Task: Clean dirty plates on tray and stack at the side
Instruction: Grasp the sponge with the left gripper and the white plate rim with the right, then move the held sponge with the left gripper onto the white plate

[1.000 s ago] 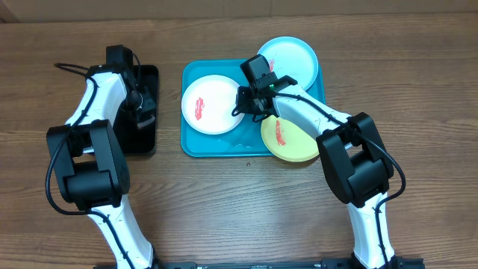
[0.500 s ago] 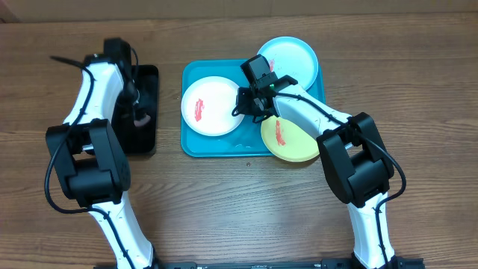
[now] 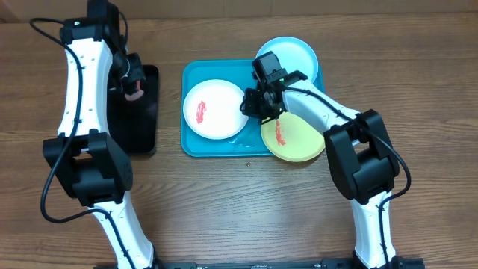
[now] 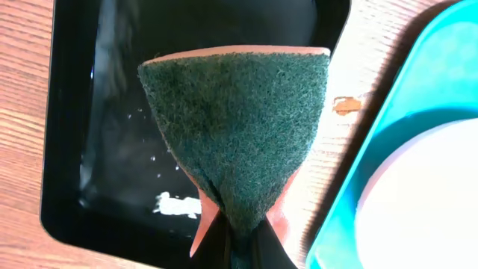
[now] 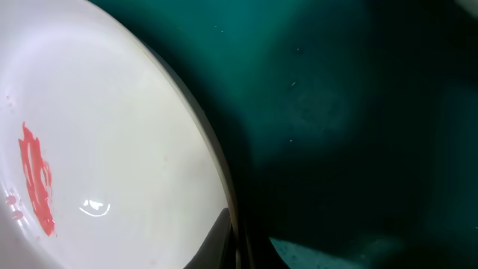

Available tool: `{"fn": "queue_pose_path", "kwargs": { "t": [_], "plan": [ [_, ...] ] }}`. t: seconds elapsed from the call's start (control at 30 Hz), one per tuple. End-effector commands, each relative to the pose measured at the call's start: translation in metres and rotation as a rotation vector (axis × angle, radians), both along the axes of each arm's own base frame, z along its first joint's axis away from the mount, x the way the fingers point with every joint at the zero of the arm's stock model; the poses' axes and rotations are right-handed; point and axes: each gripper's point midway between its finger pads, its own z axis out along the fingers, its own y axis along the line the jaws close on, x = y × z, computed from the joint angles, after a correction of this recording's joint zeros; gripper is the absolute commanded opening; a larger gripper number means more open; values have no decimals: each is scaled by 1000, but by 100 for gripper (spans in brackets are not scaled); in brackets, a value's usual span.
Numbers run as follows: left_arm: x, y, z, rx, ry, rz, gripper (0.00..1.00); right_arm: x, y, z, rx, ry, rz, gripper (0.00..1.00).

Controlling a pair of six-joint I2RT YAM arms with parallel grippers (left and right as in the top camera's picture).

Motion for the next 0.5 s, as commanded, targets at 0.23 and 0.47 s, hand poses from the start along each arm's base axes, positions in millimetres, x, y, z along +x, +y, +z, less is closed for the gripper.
{"fn": "queue_pose_path", "kwargs": {
  "t": [0.23,0.47],
  "plan": [
    [2,-25,1,-64,-5,-145,4,0,1,-2,13,13,6,4],
    [4,-101,2,-207,-30,-339,4,0,1,-1,19,14,9,4]
  ]
}}
